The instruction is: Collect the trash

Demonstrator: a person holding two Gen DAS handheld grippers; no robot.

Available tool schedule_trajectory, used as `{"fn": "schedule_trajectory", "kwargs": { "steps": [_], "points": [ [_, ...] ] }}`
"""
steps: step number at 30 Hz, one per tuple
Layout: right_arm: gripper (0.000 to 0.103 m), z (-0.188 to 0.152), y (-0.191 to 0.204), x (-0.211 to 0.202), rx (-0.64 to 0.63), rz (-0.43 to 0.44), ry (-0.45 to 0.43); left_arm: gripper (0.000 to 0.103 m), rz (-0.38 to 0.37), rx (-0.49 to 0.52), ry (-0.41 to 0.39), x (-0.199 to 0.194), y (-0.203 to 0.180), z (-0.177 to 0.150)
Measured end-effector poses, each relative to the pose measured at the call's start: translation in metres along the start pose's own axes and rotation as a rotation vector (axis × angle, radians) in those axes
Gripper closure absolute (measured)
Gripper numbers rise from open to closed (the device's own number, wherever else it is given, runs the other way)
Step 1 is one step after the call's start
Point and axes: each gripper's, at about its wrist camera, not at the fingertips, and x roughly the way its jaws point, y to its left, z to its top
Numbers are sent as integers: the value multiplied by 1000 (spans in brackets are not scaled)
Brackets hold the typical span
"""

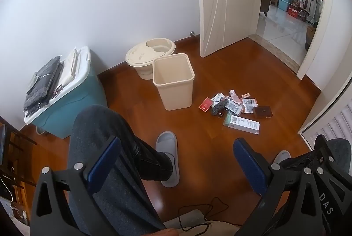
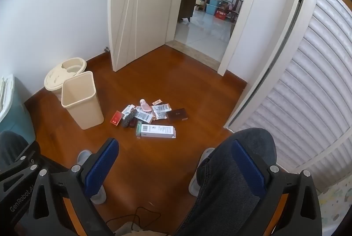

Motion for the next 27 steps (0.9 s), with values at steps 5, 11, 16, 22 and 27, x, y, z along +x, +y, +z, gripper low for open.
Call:
{"fn": "schedule_trajectory", "kwargs": {
  "steps": [5,11,16,22,27],
  "points": [
    [0,1,-1,-1,6,-3,-1,0,5,4,-5,0,-1,-1],
    [0,1,0,-1,0,-1,-3,0,3,6,-5,0,-1,-2],
    [0,0,1,-3,-1,0,-2,0,3,5,-5,0,0,-1],
    [0,0,1,-2,-1,-1,-4,0,4,6,-5,0,-1,-2],
    [0,2,2,0,-2,0,-1,0,4,6,-4,0,0,-2]
  ]
}}
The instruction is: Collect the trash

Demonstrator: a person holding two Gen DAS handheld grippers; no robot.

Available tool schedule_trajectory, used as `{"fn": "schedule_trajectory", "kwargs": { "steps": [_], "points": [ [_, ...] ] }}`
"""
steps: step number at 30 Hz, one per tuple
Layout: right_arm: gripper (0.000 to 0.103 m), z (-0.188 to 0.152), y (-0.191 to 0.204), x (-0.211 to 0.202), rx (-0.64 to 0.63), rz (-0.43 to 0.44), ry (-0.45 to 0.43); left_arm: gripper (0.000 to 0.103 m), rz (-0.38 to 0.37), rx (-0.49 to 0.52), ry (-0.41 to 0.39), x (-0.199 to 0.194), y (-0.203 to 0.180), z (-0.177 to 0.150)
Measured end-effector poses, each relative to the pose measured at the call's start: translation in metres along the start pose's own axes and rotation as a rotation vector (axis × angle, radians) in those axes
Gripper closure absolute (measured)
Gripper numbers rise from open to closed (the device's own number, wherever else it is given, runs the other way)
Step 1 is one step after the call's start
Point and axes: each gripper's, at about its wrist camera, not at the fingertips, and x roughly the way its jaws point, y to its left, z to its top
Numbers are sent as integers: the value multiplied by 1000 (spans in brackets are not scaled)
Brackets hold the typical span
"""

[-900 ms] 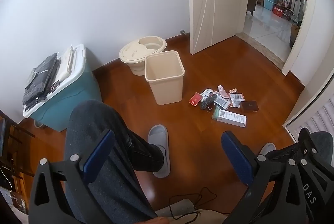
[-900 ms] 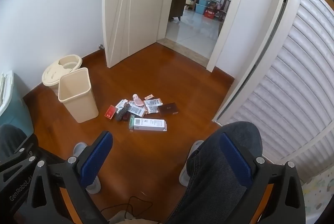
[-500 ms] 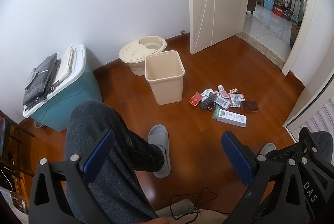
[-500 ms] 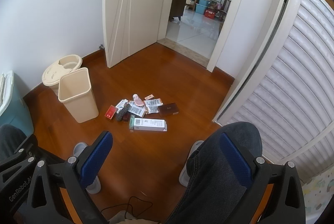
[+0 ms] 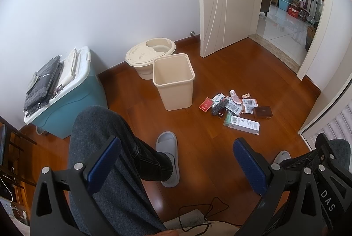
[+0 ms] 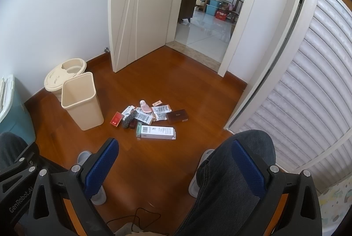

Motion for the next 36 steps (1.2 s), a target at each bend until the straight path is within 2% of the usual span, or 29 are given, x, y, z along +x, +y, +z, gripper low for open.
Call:
{"fn": "schedule_trajectory", "kwargs": {
  "steps": [36],
  "points": [
    [0,-3,-2,7,11,-5,6,0,27,-14,9,3,-3,0]
  ]
}}
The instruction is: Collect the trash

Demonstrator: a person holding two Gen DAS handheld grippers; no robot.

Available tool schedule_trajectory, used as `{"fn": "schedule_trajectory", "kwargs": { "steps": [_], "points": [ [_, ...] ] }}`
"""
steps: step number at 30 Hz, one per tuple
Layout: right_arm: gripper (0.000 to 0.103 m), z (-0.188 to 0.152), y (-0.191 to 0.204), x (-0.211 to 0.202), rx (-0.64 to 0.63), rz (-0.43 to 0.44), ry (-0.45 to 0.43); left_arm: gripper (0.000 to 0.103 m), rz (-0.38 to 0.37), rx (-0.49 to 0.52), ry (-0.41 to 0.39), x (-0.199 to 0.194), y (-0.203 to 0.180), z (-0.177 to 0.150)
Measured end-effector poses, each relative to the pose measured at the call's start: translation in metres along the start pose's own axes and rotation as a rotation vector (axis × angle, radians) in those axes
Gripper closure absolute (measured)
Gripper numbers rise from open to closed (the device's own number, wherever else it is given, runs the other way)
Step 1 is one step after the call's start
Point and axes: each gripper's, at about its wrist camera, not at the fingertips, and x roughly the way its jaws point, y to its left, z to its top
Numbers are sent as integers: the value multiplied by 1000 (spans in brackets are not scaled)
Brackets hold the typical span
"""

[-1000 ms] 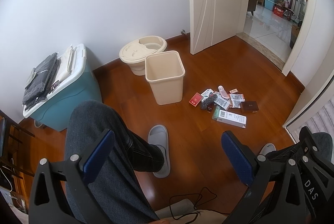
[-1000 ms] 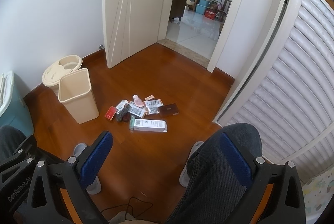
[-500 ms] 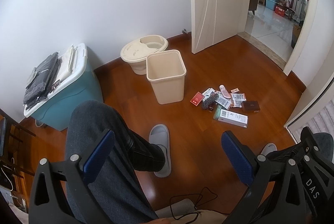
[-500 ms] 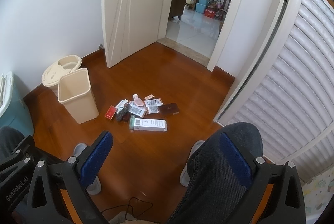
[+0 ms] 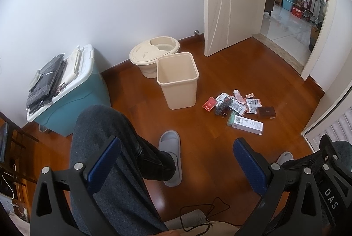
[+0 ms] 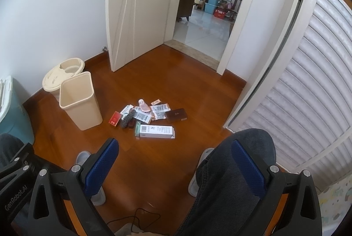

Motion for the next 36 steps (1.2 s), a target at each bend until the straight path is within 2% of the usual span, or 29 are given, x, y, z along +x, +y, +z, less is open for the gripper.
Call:
{"fn": "schedule_trajectory", "kwargs": {
  "steps": [30,34,36],
  "points": [
    [0,-2,0,4,-2,3,10,0,0,-2,16,5,4,5],
    [0,11,0,20,-29,69,-13,0,-22,17,12,18,-4,19],
    [0,27,-4,48,-53,156,-24,0,-18,31,-30,25,-11,32]
  ]
}}
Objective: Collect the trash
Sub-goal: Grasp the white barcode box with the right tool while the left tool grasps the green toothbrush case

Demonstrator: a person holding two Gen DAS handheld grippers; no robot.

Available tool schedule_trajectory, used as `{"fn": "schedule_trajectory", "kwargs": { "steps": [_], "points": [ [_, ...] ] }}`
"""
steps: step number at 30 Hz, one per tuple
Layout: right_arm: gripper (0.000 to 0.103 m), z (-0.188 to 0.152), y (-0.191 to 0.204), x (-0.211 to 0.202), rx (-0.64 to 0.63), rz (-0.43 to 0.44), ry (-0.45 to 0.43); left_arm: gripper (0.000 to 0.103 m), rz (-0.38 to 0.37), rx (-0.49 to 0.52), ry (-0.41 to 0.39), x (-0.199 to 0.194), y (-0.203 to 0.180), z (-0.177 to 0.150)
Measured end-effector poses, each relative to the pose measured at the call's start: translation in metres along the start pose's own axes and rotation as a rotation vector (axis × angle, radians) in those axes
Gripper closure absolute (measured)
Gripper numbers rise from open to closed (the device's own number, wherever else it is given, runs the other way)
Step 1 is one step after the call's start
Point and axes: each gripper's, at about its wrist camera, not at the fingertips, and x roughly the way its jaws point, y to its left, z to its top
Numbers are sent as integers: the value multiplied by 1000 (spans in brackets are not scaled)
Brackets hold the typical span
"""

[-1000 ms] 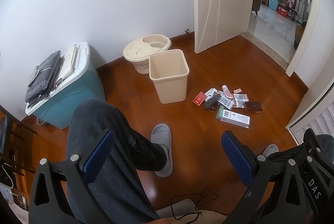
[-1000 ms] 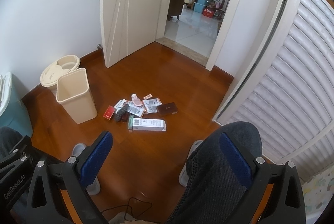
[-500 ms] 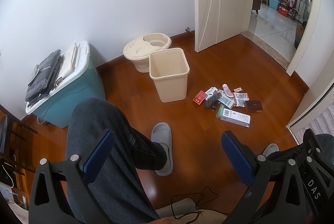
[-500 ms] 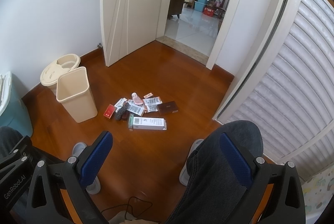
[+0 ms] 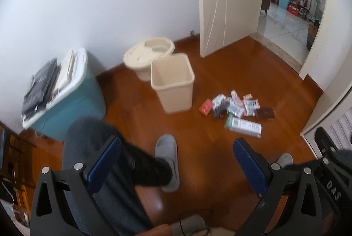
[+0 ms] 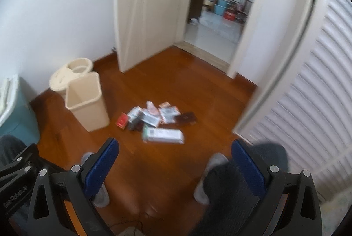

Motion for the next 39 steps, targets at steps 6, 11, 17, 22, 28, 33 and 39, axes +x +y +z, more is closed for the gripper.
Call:
{"fn": "schedule_trajectory", "kwargs": {
  "steps": [6,11,17,22,28,33,39],
  "points": [
    [0,34,-8,132,-280,269,130,0,60,-18,-11,57,-14,27],
    [0,40,-11,246,-471,389,263,0,113,28,81,140,-54,43],
    [0,25,-11,359,-707,447,356,0,140,95,93,223,-111,52],
    [0,-20,-13,462,-761,503,484,0,125,172,73,299,-150,41],
    [2,-75,-1,548,-869,528,544,0,99,201,202,377,-165,8],
    [10,-108,13,596,-968,536,562,0,93,234,263,415,-182,-12],
    [31,-126,21,644,-969,524,592,0,73,276,279,430,-198,-23]
  ]
}}
